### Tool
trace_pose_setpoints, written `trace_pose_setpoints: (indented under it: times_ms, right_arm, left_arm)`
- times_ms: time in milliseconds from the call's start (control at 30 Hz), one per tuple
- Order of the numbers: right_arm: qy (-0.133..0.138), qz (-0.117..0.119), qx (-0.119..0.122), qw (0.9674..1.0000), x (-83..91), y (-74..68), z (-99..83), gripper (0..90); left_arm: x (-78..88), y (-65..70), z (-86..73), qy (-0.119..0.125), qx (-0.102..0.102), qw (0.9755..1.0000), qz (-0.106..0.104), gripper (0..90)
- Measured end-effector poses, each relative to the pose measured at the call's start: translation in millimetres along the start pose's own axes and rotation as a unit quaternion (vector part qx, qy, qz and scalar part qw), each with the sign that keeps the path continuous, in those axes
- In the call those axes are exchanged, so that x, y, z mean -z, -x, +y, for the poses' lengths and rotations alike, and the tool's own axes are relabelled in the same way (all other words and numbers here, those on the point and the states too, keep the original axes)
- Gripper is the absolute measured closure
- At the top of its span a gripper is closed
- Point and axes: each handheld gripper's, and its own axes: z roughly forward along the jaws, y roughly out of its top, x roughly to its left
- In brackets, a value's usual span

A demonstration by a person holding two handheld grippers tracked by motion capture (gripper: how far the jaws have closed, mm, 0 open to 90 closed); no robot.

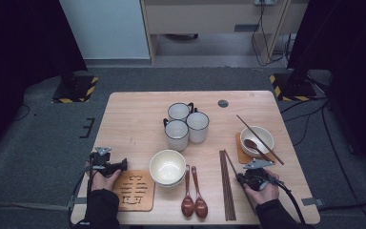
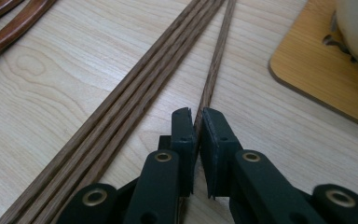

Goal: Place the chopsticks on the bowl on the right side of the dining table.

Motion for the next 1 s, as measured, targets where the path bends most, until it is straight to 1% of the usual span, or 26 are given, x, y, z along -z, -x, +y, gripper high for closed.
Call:
trace_pose_setpoints:
  times_ms: [67,100,133,267,333,467,533,633,700,733,800,833,867,900,967,1000]
  right_arm:
    - [-0.003,-0.009,-0.003,1.0000,0.8,2.7,0.2,84.5]
    - [-0.007,-0.007,-0.006,0.9999,1.6,3.4,0.5,84.5]
    - [-0.005,-0.011,-0.007,0.9999,1.4,4.3,0.4,84.7]
    - [-0.010,-0.026,-0.006,0.9996,2.7,8.8,0.9,85.1]
    - [-0.013,-0.024,-0.011,0.9996,3.3,11.0,0.9,85.1]
    - [-0.011,-0.032,-0.011,0.9994,3.5,15.6,1.2,85.1]
    - [-0.011,-0.027,-0.011,0.9995,4.1,16.8,1.7,85.1]
    - [-0.011,-0.026,-0.006,0.9996,3.0,16.9,1.1,85.1]
    - [-0.011,-0.027,-0.006,0.9996,3.1,16.7,1.2,85.0]
    - [-0.007,-0.025,-0.010,0.9996,4.0,16.1,1.4,84.6]
    - [-0.007,-0.022,-0.009,0.9997,4.5,16.0,1.3,84.1]
    - [0.000,-0.023,-0.009,0.9997,6.3,15.9,1.0,82.1]
    - [0.000,-0.023,-0.009,0.9997,6.3,15.9,1.0,82.1]
    - [0.006,-0.021,-0.013,0.9997,9.1,16.2,0.3,81.2]
    - [0.009,-0.021,-0.015,0.9996,10.4,16.4,-0.3,80.0]
    - [0.015,-0.020,-0.017,0.9995,14.2,17.5,-3.3,77.9]
  left_arm:
    - [0.0,0.0,0.0,0.000,0.000,1.0000,0.000,0.0]
    - [0.0,0.0,0.0,0.000,0.000,1.0000,0.000,0.0]
    - [0.0,0.0,0.0,0.000,0.000,1.0000,0.000,0.0]
    - [0.0,0.0,0.0,0.000,0.000,1.0000,0.000,0.0]
    - [0.0,0.0,0.0,0.000,0.000,1.0000,0.000,0.0]
    - [0.0,0.0,0.0,0.000,0.000,1.0000,0.000,0.0]
    - [0.0,0.0,0.0,0.000,0.000,1.0000,0.000,0.0]
    - [0.0,0.0,0.0,0.000,0.000,1.0000,0.000,0.0]
    - [0.0,0.0,0.0,0.000,0.000,1.0000,0.000,0.0]
    - [0.0,0.0,0.0,0.000,0.000,1.0000,0.000,0.0]
    - [0.0,0.1,0.0,0.000,0.000,1.0000,0.000,0.0]
    - [0.1,0.2,-0.1,0.000,0.001,1.0000,0.001,0.0]
    - [0.1,0.2,-0.1,0.000,0.001,1.0000,0.001,0.0]
    - [0.1,0.2,-0.1,0.000,0.001,1.0000,0.001,0.0]
    - [0.1,0.2,-0.1,0.000,0.001,1.0000,0.001,0.0]
    - [0.1,0.2,-0.1,0.000,0.001,1.0000,0.001,0.0]
